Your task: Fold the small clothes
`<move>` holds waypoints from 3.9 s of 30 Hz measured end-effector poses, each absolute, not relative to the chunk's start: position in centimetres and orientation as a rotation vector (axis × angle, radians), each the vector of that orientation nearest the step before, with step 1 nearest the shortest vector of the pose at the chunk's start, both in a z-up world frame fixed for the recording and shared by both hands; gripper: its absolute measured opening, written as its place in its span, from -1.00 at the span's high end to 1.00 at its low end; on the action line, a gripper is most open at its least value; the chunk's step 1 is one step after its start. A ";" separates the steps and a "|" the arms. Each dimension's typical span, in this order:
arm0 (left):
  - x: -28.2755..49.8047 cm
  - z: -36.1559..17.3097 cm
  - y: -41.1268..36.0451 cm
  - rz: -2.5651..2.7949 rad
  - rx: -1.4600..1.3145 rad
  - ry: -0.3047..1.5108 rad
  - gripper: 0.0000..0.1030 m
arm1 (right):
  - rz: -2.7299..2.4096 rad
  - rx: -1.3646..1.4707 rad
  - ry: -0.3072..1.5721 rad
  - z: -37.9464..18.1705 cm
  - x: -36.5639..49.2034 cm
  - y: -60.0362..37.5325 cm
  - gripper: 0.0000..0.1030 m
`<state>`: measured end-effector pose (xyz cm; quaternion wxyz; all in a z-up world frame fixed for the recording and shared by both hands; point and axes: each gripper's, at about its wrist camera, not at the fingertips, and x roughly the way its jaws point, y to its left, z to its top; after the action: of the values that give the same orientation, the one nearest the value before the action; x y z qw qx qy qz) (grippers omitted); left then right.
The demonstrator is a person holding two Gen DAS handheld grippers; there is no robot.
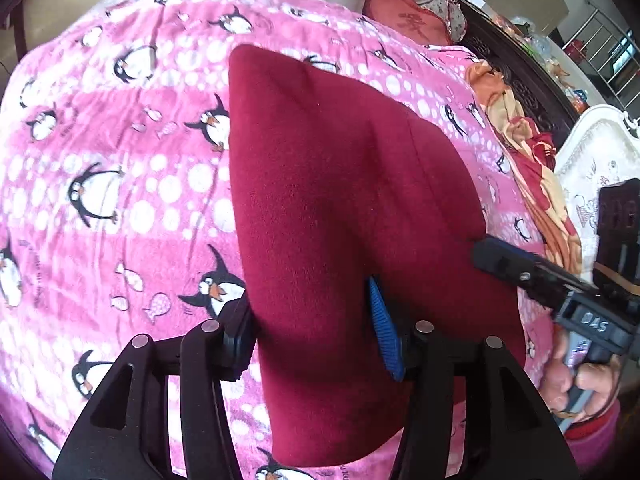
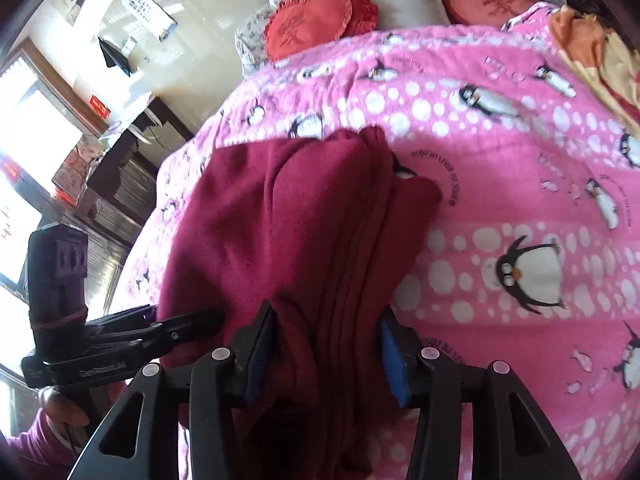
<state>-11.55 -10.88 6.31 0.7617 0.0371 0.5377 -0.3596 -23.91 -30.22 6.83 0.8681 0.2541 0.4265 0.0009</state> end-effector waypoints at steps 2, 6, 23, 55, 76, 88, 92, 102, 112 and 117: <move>-11.7 6.5 -10.8 -0.762 0.089 1.167 -0.02 | -0.021 0.495 0.871 8.1 -24.8 -30.4 0.10; -12.1 7.0 -10.2 -0.704 0.118 1.125 -0.02 | 0.012 0.410 0.795 11.7 -25.9 -29.4 0.11; -15.3 9.5 -11.0 -0.596 0.230 0.927 -0.02 | -0.017 0.260 0.858 8.0 -25.5 -25.7 0.41; -17.3 13.2 -9.1 -0.554 0.191 0.810 -0.02 | -0.144 0.274 0.752 13.1 -27.7 -24.5 -0.01; -17.2 12.3 -9.6 -0.562 0.211 0.826 -0.02 | -0.142 0.302 0.788 11.8 -27.3 -24.8 -0.06; -17.2 12.1 -9.6 -0.555 0.223 0.824 -0.02 | -0.146 0.313 0.800 11.3 -27.2 -25.0 -0.07; -17.3 12.3 -9.7 -0.556 0.229 0.820 -0.02 | -0.149 0.315 0.800 11.4 -27.3 -25.1 -0.08; -18.4 13.5 -9.1 -0.537 0.251 0.784 -0.03 | -0.133 0.338 0.792 11.7 -27.4 -24.9 -0.08; -17.9 13.0 -9.3 -0.550 0.231 0.804 -0.02 | -0.127 0.319 0.806 11.7 -27.2 -24.4 -0.09; -17.7 12.5 -9.7 -0.557 0.241 0.806 -0.03 | -0.133 0.324 0.816 11.4 -27.0 -24.8 -0.09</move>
<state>-17.74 -9.72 12.54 0.8753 0.1154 0.3862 -0.2670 -26.97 -24.76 11.43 0.9030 0.1567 0.3947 -0.0645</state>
